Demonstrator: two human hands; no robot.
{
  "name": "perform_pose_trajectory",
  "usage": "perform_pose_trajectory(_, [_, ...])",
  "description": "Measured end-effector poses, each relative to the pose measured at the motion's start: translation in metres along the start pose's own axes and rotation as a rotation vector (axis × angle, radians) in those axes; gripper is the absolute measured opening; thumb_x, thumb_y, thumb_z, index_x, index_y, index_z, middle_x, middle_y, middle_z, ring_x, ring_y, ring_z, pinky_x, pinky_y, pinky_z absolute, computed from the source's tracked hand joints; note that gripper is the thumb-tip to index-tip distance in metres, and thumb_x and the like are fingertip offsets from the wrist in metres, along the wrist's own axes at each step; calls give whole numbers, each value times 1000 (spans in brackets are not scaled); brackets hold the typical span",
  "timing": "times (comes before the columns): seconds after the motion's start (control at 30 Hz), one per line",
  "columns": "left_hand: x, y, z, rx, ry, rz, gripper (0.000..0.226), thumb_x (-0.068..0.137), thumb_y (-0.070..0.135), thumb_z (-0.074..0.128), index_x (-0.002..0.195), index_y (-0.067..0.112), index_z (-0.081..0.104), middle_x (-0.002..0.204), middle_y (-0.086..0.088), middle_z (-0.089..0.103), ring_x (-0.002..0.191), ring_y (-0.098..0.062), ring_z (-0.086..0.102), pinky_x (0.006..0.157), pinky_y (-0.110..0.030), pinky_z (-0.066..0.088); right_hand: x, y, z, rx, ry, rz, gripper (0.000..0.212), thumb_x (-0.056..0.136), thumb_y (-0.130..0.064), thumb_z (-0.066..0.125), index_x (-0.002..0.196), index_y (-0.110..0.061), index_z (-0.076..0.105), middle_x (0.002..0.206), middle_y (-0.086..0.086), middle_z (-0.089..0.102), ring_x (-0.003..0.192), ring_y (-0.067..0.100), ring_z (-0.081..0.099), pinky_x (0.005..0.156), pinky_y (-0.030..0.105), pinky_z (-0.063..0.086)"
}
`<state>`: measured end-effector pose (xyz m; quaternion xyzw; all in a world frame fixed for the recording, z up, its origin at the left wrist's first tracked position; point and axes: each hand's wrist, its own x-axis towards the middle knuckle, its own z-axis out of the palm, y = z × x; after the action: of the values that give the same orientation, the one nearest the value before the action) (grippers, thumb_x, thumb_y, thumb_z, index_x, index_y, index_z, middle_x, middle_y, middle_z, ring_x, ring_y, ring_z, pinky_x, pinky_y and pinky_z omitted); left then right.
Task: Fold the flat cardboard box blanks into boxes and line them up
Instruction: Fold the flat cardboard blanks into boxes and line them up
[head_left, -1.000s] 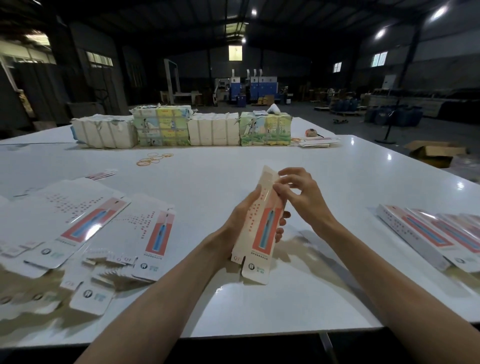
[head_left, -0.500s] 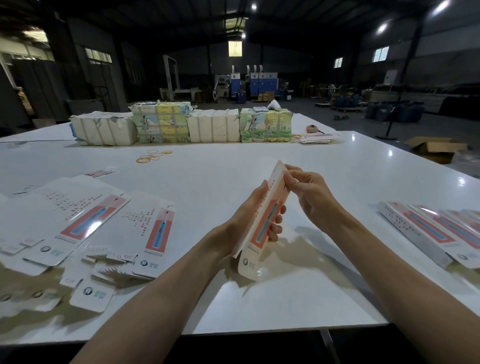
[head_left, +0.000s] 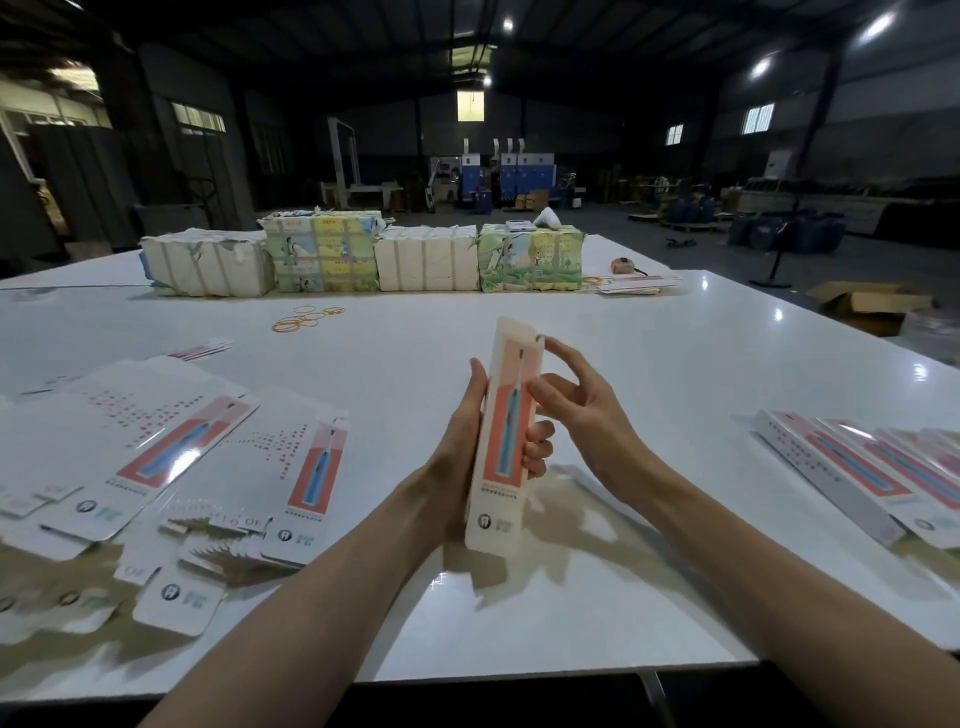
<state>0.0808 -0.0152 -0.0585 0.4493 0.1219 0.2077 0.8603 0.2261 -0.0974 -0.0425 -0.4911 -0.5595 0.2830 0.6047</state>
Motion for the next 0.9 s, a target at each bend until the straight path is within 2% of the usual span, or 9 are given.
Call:
perform_pose_trajectory(0.1, [0,-4,5,203,151,41,85,85,88,34,122,17,62,83,-17,71,68,-30,73,62,-35,61,2,-3,-3,-5,46,-18,56,97,-43,70,147,-41,45,114,-4,78,111,19,74,100,43,54])
perform_pose_trajectory(0.23, [7,-4,3,405,396,331,47,104,60,45,146,41,33,106,-12,76,83,-36,80,66,-40,65,1,-2,-9,-76,37,-56,60,99,-42,69,152,-41,41,107,-2,79,109,18,74,87,21,58])
perform_pose_trajectory(0.3, [7,-2,0,529,391,456,41,108,56,42,147,59,29,128,-4,70,93,-33,80,72,-46,66,2,-3,-11,-102,33,-69,62,99,-41,69,154,-41,40,108,-4,79,109,16,74,84,16,58])
perform_pose_trajectory(0.4, [5,-2,7,530,248,475,53,102,65,39,153,61,30,150,6,55,110,-29,76,81,-54,65,5,-5,-13,-146,22,-79,63,99,-42,69,155,-44,40,109,-8,79,109,13,74,83,14,58])
perform_pose_trajectory(0.5, [1,-5,16,603,218,456,78,94,54,65,155,65,17,142,20,49,109,-14,76,76,-40,65,6,-6,-15,-179,31,-79,65,97,-45,69,156,-42,41,110,-14,78,109,8,73,79,14,58])
perform_pose_trajectory(0.6, [1,-9,15,697,227,435,101,81,38,85,150,68,17,144,11,49,113,-29,73,84,-44,66,5,-5,-16,-187,35,-72,61,97,-44,69,153,-43,45,109,-16,76,107,7,73,77,19,60])
perform_pose_trajectory(0.67, [2,-10,15,670,231,397,100,79,31,87,144,68,21,141,3,54,109,-31,74,84,-45,66,5,-2,-15,-192,22,-74,49,99,-44,68,145,-43,53,107,-12,76,107,11,74,79,23,63])
perform_pose_trajectory(0.77, [3,-11,13,578,189,317,96,86,18,82,149,57,22,135,-3,58,102,-31,78,80,-45,66,6,1,-15,-199,3,-59,27,102,-35,66,128,-30,62,107,-8,75,106,16,74,77,25,62])
perform_pose_trajectory(0.9, [2,-11,11,583,229,301,94,79,20,81,151,46,26,132,-9,61,100,-33,78,79,-45,66,8,6,-14,-224,-31,-18,20,104,-35,63,123,-29,61,110,-6,75,108,16,72,86,27,62])
